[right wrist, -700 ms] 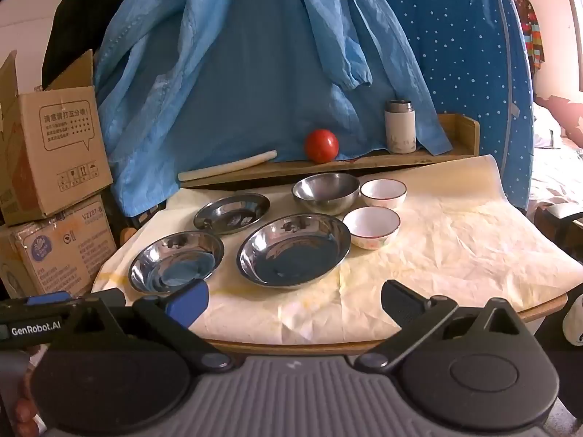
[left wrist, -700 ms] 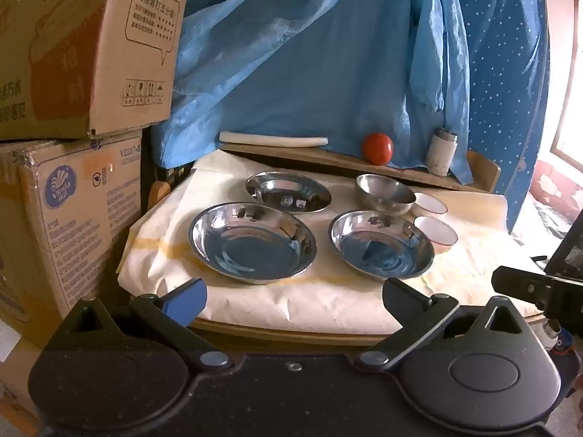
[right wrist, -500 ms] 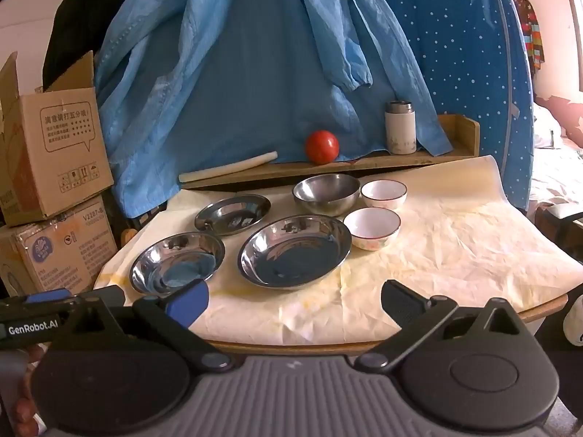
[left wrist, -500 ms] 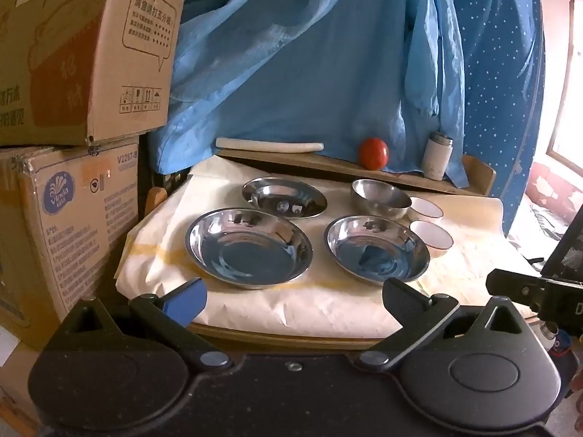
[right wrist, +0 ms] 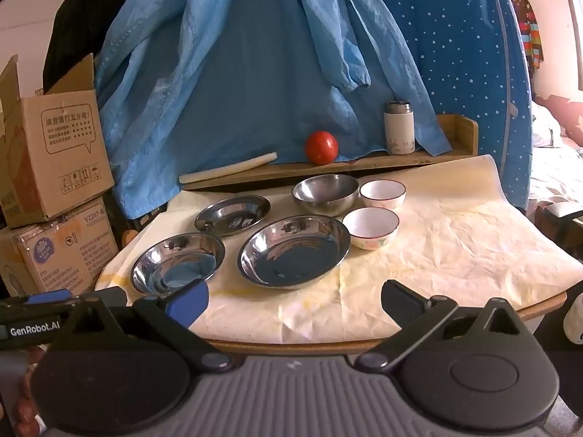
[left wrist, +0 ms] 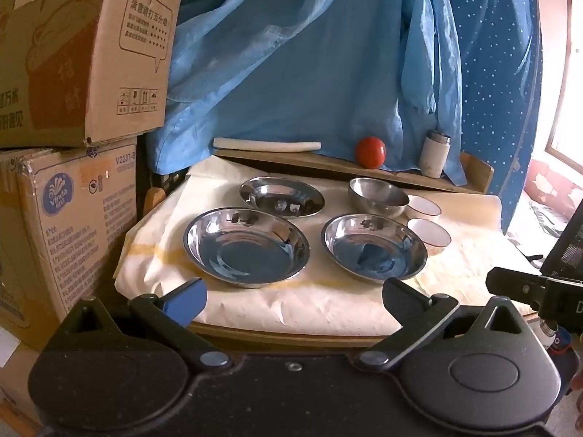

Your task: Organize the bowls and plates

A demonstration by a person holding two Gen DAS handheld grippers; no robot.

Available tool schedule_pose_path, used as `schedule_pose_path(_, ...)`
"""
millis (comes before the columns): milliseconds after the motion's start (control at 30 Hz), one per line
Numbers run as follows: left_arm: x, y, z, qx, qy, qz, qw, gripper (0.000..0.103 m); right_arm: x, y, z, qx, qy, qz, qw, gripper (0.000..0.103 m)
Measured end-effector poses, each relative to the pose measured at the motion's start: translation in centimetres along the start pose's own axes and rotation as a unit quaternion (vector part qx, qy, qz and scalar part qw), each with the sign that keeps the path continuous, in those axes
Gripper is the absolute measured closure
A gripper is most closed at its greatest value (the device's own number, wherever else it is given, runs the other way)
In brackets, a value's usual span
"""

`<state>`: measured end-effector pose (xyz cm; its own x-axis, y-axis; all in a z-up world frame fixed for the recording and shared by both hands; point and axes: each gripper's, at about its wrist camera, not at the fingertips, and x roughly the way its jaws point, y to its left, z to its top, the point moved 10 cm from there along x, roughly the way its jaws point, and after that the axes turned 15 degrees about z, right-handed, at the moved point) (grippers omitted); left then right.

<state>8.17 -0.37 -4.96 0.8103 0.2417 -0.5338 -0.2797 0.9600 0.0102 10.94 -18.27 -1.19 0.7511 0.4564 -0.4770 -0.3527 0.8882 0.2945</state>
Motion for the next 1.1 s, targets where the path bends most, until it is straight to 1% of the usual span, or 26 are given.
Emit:
schedule_pose_path(233, -0.3, -0.4, -0.2, 0.005, -0.005, -0.003, 1.0000, 0.001, -0.8, 0.1, 0.2, 0.001, -0.003, 0.001, 1.000, 0.000)
schedule_pose_path(1100, -0.6, -1.0, 0.0, 0.014, -0.008, -0.004, 0.9999, 0.001, -1.3, -0.3, 0.4, 0.004, -0.018, 0.006, 1.000, 0.000)
